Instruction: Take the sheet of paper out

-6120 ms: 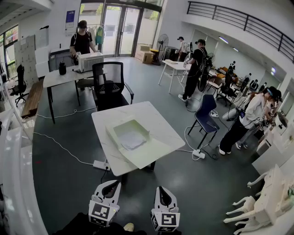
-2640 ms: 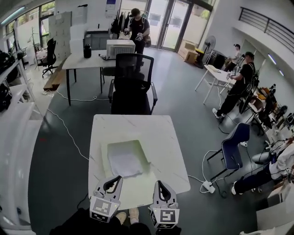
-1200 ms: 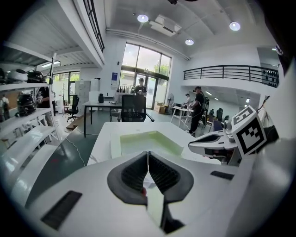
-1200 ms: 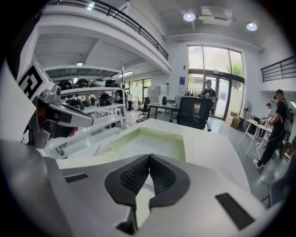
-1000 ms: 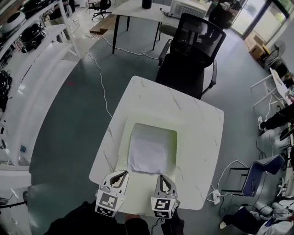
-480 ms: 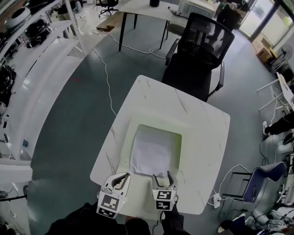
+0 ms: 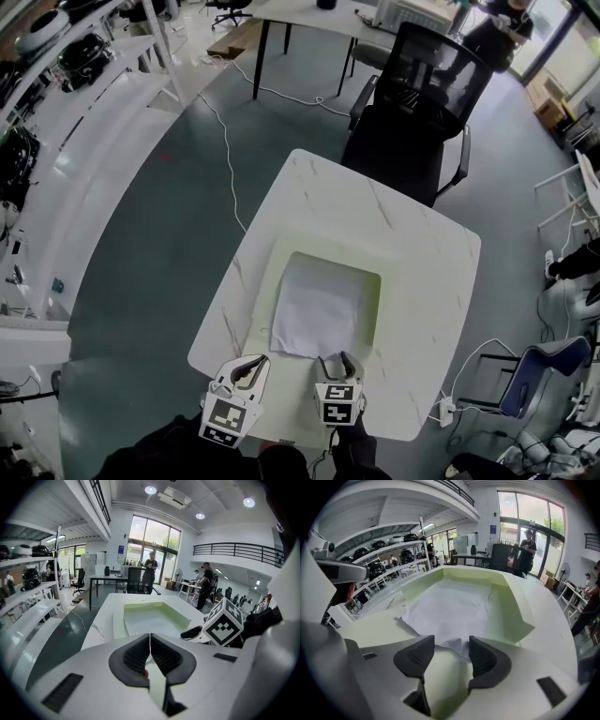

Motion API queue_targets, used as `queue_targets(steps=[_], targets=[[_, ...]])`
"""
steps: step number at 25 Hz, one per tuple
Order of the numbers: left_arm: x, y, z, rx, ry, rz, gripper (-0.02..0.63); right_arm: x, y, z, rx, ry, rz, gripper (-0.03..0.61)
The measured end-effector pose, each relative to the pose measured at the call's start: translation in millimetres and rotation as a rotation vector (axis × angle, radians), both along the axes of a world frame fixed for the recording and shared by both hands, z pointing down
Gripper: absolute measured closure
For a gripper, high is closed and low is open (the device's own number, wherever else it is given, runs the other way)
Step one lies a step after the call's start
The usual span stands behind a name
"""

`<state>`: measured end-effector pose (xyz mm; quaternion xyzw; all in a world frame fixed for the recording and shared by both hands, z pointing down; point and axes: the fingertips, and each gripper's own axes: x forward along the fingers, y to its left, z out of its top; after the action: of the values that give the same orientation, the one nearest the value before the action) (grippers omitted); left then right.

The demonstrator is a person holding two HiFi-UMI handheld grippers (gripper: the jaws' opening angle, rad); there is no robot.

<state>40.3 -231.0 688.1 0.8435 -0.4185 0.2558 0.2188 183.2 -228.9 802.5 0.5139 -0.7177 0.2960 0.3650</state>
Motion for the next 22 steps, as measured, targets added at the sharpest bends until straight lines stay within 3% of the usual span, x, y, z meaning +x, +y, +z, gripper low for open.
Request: queue_targets(steps=[6, 11, 22], targets=[[-0.8, 1.4, 0.7, -0.003, -0.004, -0.004, 0.588, -3.0, 0.4, 4.2, 0.001, 0.023, -0.029, 0.365], [-0.7, 1.1, 3.3, -0.001, -0.004, -0.007, 0.588, 0.3, -2.4, 5.7, 0.019, 0.041, -0.026, 0.477], [-6.3, 5.1, -7.9, 0.011, -0.003, -0.005, 0.588, -1.6, -0.9, -14.5, 0.027, 0.019, 0.004, 0.541]])
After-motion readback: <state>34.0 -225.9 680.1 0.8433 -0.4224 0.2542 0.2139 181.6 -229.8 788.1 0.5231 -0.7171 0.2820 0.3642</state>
